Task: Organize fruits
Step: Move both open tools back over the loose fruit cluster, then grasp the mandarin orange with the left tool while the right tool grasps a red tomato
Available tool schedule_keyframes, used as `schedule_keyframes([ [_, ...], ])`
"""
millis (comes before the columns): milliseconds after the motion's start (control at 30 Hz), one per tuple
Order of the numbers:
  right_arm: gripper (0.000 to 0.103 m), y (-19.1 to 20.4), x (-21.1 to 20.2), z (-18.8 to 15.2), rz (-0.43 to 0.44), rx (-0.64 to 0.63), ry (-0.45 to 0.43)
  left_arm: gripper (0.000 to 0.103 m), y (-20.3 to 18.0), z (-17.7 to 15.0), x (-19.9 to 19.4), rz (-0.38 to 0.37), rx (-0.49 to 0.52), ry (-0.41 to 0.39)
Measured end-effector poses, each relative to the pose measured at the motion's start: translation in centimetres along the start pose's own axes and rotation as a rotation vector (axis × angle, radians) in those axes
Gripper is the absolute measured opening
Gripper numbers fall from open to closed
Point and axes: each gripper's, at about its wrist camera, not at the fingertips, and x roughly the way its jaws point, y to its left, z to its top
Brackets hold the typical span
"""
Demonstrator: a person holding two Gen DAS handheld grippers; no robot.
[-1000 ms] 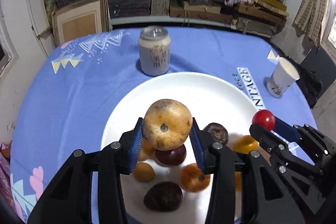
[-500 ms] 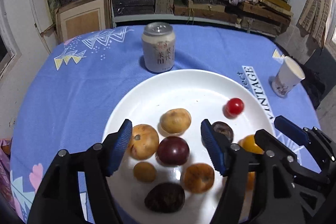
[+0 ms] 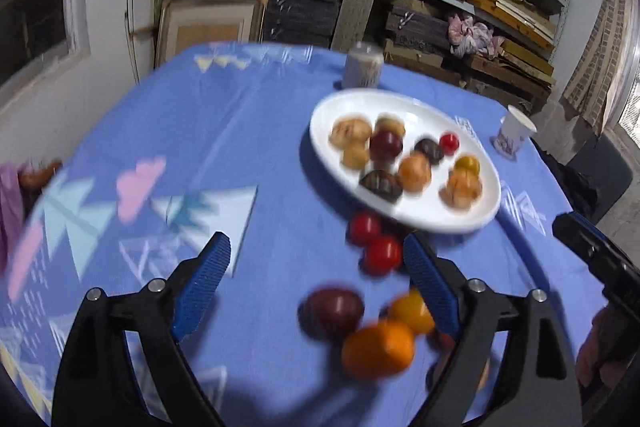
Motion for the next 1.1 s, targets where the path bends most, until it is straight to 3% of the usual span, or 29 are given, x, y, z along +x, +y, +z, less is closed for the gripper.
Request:
schedule_keyframes([
  [167, 0.093, 0.2, -1.3, -2.9, -0.022, -0.032, 0.020, 0.087, -0.9, -3.6, -1.8, 0.019, 0.082, -0.014],
  [233, 0.097, 0.0, -1.8, -3.2, -0.020, -0.028, 0.006, 0.093, -1.7, -4.3, -2.4, 0.014, 0.118, -0.034],
  [433, 0.097, -1.0, -1.6, -3.4, -0.024, 0.022, 0.029, 0.093, -3.4, -4.7, -0.9, 0.056, 0.201, 0.003],
  [500, 0.097, -1.1, -1.5, -3.4, -0.022, 0.031, 0.032, 0.094, -3.7, -4.7, -0.2, 0.109, 0.228, 0.019],
  [600, 0.097, -1.1, -1.5, -3.4, -0.024, 0.031, 0.027, 0.097, -2.7, -4.6, -0.3, 0.095, 0.193, 0.033],
  [767, 0.097, -1.5, -1.2, -3.5, -0.025, 0.040, 0.043, 0.097, 0.4, -5.1, -2.3, 0.147, 0.094, -0.018],
  [867, 0.097, -1.2, -1.2, -3.6, -0.023, 0.028, 0.049, 0.097, 1.5, -5.5, -3.0, 0.073, 0.055, -0.016],
  [1100, 0.097, -1.0, -1.1, -3.7, -0.029, 0.027, 0.055, 0.097, -2.0, -7.0, -2.7, 0.027, 0.246, 0.022],
])
